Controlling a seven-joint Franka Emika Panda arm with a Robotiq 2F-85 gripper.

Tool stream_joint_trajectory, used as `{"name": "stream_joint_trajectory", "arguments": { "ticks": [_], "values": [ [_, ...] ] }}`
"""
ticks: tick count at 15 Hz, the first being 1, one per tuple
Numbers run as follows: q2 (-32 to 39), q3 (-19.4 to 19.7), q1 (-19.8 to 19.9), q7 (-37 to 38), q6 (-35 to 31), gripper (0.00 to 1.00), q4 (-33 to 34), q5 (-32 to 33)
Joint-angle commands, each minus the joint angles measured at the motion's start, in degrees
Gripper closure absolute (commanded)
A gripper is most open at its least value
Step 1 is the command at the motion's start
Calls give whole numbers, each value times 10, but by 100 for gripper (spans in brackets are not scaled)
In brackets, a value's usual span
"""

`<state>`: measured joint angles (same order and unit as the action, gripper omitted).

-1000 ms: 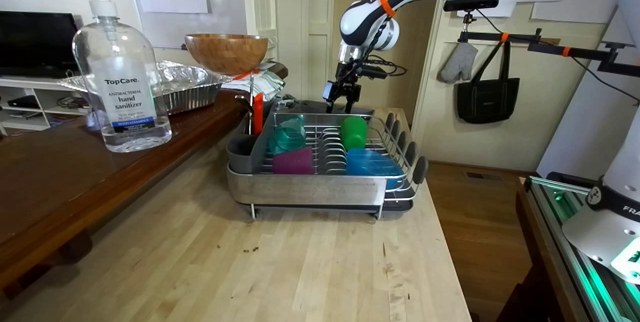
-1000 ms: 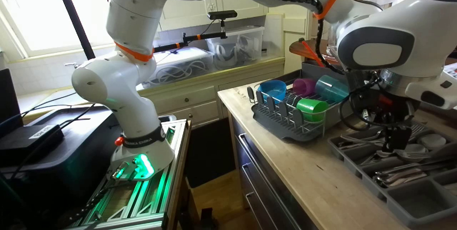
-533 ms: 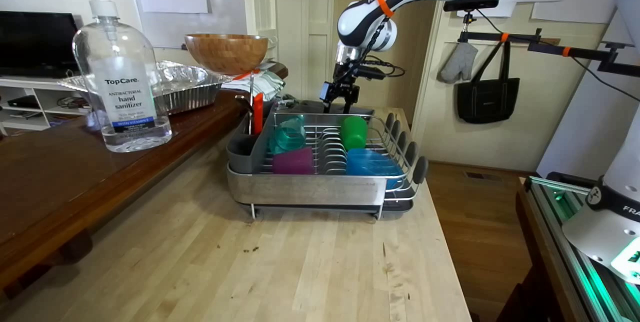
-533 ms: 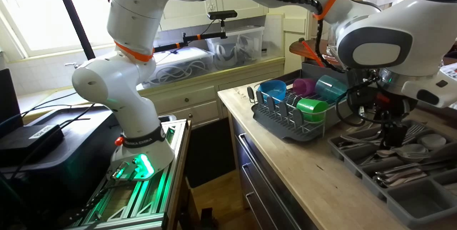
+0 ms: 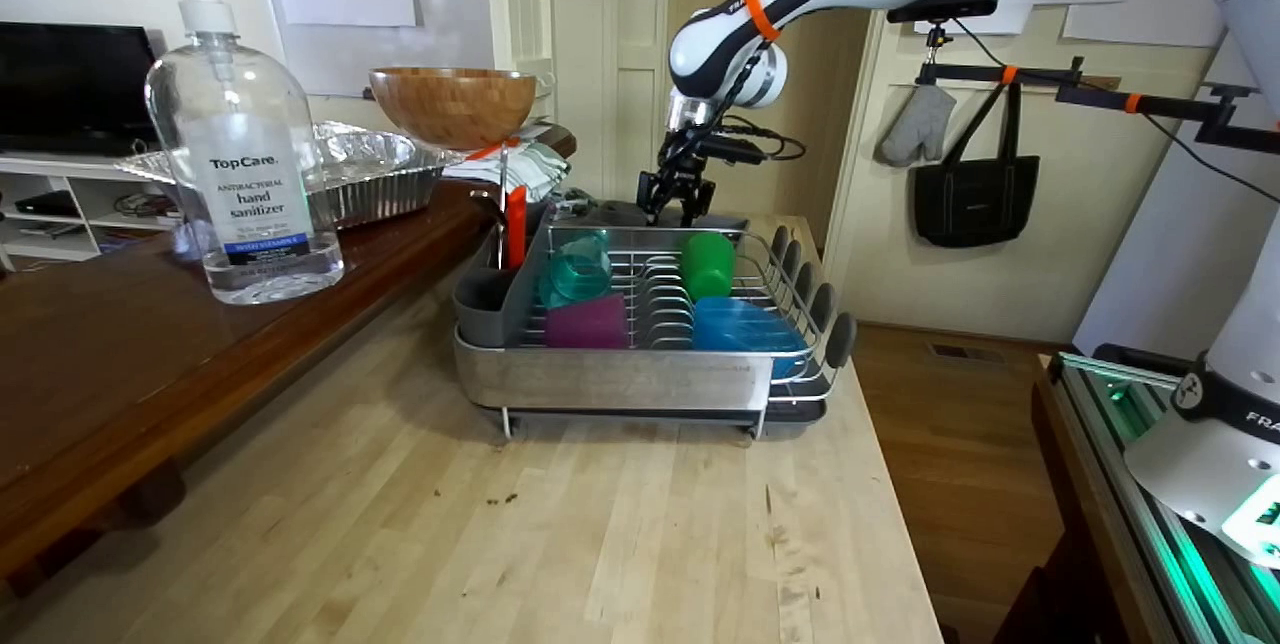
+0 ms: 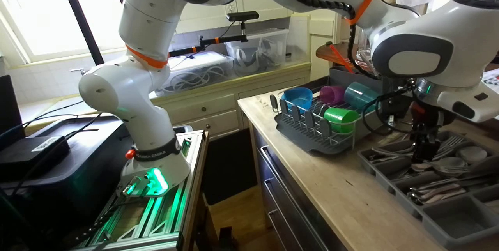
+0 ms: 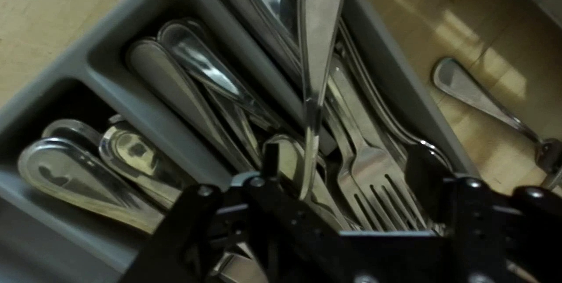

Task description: Pick up the folk and put it on the dish dryer

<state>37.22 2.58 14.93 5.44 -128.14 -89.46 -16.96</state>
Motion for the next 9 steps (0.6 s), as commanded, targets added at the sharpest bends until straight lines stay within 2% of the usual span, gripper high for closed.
{"name": "stream_joint_trajectory", "arguments": {
  "ticks": [1,2,4,5,7,9],
  "values": [
    [45,7,-6,38,32,44,61,-8],
    [53,8,-7,47,33,40,71,-7],
    [70,9,-7,61,43,46,92,-5],
    [78,9,-7,66,48,42,102,-5],
    [92,11,-7,77,60,49,122,-4],
    [104,12,-8,86,69,51,139,-2]
  ]
}}
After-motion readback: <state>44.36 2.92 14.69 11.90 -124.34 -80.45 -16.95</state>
